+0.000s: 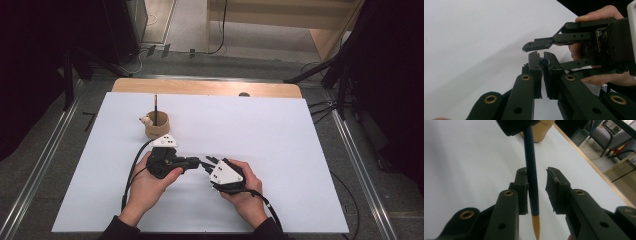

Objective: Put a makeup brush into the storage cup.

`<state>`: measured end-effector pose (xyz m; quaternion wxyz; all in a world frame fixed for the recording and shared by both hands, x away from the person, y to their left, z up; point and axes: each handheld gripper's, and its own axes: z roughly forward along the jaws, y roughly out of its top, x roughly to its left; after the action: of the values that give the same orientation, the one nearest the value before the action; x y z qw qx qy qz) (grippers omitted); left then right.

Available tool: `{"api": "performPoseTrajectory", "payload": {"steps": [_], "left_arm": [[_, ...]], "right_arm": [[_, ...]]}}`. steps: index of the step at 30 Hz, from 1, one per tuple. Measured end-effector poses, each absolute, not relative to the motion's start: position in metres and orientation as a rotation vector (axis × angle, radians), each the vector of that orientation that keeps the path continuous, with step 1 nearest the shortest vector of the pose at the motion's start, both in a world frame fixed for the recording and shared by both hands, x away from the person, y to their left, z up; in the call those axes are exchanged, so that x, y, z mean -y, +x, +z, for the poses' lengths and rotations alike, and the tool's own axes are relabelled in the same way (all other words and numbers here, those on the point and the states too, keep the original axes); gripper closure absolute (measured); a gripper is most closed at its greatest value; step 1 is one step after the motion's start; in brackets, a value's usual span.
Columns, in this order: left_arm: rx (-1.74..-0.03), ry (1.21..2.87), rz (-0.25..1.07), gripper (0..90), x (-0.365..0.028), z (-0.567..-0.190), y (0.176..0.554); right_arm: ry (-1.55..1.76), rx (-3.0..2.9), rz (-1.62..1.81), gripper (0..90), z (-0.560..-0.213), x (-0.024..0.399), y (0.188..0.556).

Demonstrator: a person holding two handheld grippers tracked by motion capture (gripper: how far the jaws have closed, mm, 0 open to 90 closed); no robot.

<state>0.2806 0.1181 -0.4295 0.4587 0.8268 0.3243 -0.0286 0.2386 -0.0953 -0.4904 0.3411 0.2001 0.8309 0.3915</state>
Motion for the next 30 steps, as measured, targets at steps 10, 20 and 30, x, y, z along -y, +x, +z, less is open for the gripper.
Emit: {"api": "performPoseTrajectory", "payload": {"steps": [10, 20, 30], "left_arm": [[-0.810, 1.992, 0.000, 86.0, -0.125, -0.430, 0.281], [-0.823, 1.900, 0.084, 86.0, -0.136, -0.430, 0.279], [-0.813, 1.841, 0.132, 86.0, -0.139, -0.432, 0.277]], "right_arm": [[0.695, -2.107, 1.156, 52.2, -0.485, 0.104, 0.241], [0.838, -2.031, 1.274, 44.7, -0.481, 0.111, 0.241], [1.033, -1.940, 1.366, 38.6, -0.477, 0.118, 0.241]]}}
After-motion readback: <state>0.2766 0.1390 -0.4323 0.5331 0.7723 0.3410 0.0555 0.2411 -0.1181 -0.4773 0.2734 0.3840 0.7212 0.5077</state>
